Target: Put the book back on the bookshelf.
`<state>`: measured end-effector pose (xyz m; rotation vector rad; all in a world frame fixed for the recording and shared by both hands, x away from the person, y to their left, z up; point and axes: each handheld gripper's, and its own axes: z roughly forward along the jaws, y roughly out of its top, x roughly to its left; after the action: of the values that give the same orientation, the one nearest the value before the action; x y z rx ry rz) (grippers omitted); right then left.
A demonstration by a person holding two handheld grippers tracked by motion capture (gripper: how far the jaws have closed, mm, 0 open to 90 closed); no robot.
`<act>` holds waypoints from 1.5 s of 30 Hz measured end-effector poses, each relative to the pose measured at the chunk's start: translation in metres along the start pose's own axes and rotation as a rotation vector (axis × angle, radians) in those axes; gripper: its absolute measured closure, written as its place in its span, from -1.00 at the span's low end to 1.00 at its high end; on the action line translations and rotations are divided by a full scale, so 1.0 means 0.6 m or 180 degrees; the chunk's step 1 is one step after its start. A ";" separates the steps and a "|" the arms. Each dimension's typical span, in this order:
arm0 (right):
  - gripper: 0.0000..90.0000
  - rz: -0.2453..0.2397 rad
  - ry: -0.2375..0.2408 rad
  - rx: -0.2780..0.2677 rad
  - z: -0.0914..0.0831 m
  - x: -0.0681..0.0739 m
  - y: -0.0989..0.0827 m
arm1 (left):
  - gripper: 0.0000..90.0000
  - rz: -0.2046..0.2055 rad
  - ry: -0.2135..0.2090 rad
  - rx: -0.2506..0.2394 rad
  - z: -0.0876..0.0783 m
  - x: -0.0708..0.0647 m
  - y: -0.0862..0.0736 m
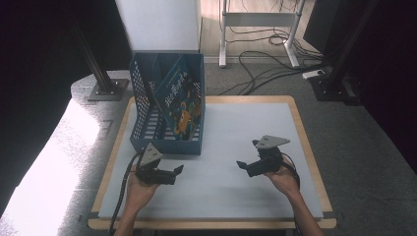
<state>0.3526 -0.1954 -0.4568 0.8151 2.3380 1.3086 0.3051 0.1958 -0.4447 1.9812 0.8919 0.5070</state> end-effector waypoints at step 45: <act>-0.99 0.0565 -0.0607 0.0706 -0.050 -0.062 -0.187 | -1.00 -0.0021 -0.0090 0.0927 0.069 0.000 -0.123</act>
<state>0.3298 -0.2850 -0.5364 1.1848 2.3263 0.9950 0.3027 0.1991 -0.5289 2.2404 0.9995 0.3598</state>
